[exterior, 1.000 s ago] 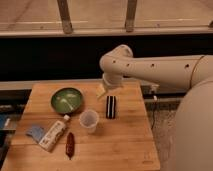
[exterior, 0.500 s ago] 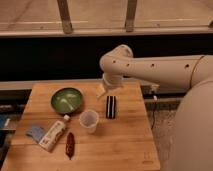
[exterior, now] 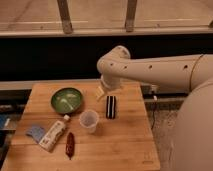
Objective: Place the pepper in the ceramic cup
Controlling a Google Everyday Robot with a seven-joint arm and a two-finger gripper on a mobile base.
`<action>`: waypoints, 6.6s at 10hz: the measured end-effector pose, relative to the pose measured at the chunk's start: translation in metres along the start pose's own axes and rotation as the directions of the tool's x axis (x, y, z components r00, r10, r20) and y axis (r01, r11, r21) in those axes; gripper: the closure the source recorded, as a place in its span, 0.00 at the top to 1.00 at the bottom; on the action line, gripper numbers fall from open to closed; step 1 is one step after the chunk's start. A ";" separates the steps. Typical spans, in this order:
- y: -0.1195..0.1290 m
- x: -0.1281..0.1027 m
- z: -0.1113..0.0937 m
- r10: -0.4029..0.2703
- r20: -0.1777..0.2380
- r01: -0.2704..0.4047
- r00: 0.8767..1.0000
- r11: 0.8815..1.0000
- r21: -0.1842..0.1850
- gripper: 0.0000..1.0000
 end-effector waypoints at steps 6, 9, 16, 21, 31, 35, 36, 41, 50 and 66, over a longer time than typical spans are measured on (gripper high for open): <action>0.130 -0.008 -0.012 -0.208 0.017 0.209 0.978 0.977 -0.038 0.80; 0.181 -0.015 -0.020 -0.279 0.046 0.281 0.959 0.958 -0.052 0.80; 0.204 -0.006 -0.014 -0.355 0.025 0.356 0.935 0.934 -0.032 0.80; 0.263 0.011 0.010 -0.456 0.013 0.456 0.890 0.885 -0.093 0.80; 0.259 0.053 0.107 -0.350 -0.112 0.320 0.930 0.921 -0.220 0.80; 0.259 0.060 0.111 -0.328 -0.119 0.295 0.937 0.927 -0.232 0.80; 0.258 0.060 0.111 -0.327 -0.120 0.294 0.937 0.927 -0.231 0.80; 0.279 0.066 0.133 -0.362 -0.176 0.314 0.915 0.916 -0.251 0.80; 0.291 0.083 0.159 -0.350 -0.326 0.301 0.878 0.934 -0.192 0.53; 0.223 -0.003 0.017 -0.298 0.122 0.320 0.947 0.916 -0.244 0.00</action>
